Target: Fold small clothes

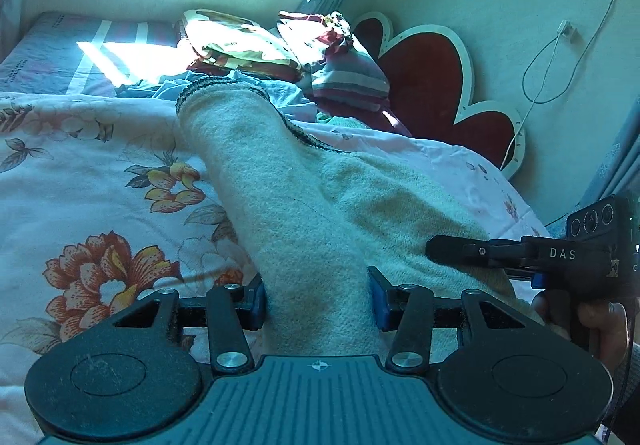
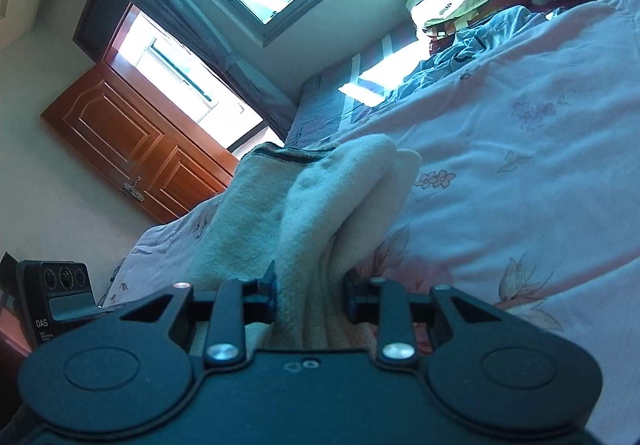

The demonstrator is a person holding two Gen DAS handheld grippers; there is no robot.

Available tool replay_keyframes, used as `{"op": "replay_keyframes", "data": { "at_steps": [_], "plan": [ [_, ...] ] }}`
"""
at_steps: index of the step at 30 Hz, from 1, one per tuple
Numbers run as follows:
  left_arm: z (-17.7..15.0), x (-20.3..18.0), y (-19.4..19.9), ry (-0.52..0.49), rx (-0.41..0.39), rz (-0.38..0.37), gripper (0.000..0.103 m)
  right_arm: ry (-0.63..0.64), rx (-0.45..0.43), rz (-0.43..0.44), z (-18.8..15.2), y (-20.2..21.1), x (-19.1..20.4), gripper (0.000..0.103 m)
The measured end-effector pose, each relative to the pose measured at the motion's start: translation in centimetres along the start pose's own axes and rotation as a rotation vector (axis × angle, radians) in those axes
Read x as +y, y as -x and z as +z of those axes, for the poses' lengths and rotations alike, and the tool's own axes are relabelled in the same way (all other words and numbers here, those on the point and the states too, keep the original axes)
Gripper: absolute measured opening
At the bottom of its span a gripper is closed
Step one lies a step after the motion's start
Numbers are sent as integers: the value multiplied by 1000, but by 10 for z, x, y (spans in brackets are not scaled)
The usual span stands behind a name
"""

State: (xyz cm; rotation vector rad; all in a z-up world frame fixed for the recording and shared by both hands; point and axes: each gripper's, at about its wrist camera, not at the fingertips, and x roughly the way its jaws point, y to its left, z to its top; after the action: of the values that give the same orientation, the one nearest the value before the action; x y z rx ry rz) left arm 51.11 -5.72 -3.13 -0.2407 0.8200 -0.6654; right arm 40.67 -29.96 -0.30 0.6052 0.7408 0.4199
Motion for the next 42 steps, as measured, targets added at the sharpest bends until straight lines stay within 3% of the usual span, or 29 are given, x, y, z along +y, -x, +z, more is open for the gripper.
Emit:
{"op": "replay_keyframes", "data": {
  "at_steps": [13,24,33,40,42],
  "plan": [
    [-30,19,122,-54,-25,23,49,60,-33,23,-54,7,106,29],
    [-71,86,203,-15,-15,71,49,60,19,73,-105,-38,169,29],
    [-108,161,212,45,6,79,49,37,66,79,-148,-89,190,29],
    [-132,195,206,84,7,80,49,0,95,65,-169,-117,180,29],
    [-138,198,203,92,-10,79,56,-2,102,54,-171,-119,174,29]
  ]
}}
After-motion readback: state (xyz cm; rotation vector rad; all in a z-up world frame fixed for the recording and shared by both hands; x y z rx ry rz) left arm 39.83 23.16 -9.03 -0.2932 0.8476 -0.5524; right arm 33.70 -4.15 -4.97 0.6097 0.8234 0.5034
